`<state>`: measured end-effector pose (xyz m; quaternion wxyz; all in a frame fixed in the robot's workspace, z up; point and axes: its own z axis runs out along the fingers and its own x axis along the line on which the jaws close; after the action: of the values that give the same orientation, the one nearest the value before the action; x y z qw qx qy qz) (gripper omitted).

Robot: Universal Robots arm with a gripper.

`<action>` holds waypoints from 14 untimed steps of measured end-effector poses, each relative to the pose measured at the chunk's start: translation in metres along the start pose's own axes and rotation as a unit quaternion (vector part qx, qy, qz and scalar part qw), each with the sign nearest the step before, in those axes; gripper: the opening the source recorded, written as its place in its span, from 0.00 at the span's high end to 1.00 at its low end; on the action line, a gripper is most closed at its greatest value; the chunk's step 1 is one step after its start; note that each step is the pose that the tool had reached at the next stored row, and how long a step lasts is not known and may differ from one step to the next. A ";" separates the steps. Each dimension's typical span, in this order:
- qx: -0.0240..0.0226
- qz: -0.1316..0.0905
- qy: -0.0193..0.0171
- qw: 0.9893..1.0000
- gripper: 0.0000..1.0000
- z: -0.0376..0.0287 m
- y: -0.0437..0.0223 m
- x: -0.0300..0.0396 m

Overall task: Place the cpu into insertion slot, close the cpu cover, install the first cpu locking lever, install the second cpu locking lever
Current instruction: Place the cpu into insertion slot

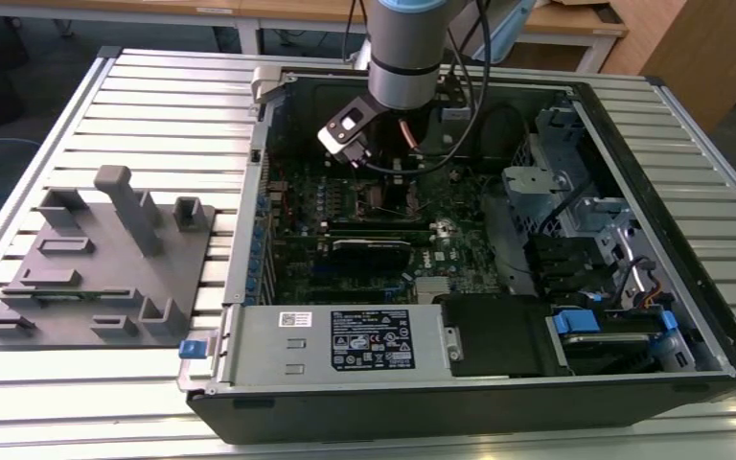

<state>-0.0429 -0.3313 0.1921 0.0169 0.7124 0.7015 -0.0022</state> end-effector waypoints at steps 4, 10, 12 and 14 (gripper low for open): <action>0.000 0.000 0.000 1.000 0.46 0.0010 -0.0001 -0.0001; 0.000 0.000 0.000 1.000 0.46 0.0015 -0.0001 0.0000; 0.000 0.000 0.000 1.000 0.46 0.0019 -0.0001 0.0000; 0.000 0.000 0.000 1.000 0.46 0.0020 0.0000 0.0001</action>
<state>-0.0429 -0.3313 0.1901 0.0170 0.7125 0.7015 -0.0023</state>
